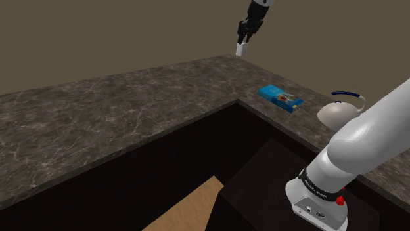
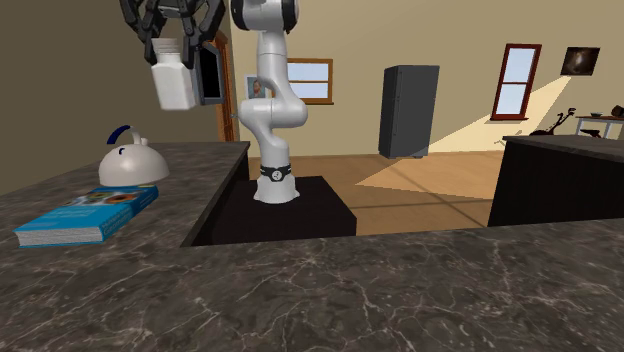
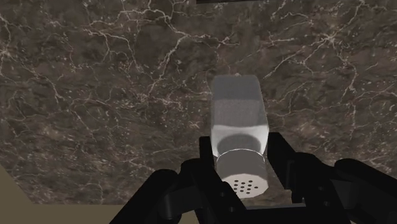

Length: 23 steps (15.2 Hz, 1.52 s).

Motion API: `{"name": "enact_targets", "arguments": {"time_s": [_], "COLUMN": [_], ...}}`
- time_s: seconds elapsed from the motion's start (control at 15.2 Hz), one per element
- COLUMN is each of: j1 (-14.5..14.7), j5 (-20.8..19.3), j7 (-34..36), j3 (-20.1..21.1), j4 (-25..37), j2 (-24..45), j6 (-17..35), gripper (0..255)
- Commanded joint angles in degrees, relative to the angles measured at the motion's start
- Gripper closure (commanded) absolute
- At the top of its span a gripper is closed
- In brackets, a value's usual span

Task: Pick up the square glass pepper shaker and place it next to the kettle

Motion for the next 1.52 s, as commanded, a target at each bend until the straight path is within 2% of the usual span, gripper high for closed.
{"name": "enact_targets", "arguments": {"time_s": [0.0, 0.73, 1.45], "j1": [-0.8, -5.8, -10.7], "j5": [0.1, -1.3, -4.2], "j7": [-2.2, -14.7, -28.6], "j3": [-1.2, -9.8, -20.4], "j4": [-3.1, -13.4, -15.7], "j2": [-3.1, -15.3, -21.8], "j6": [0.1, -1.3, -4.8], "gripper": [255, 255, 255]}}
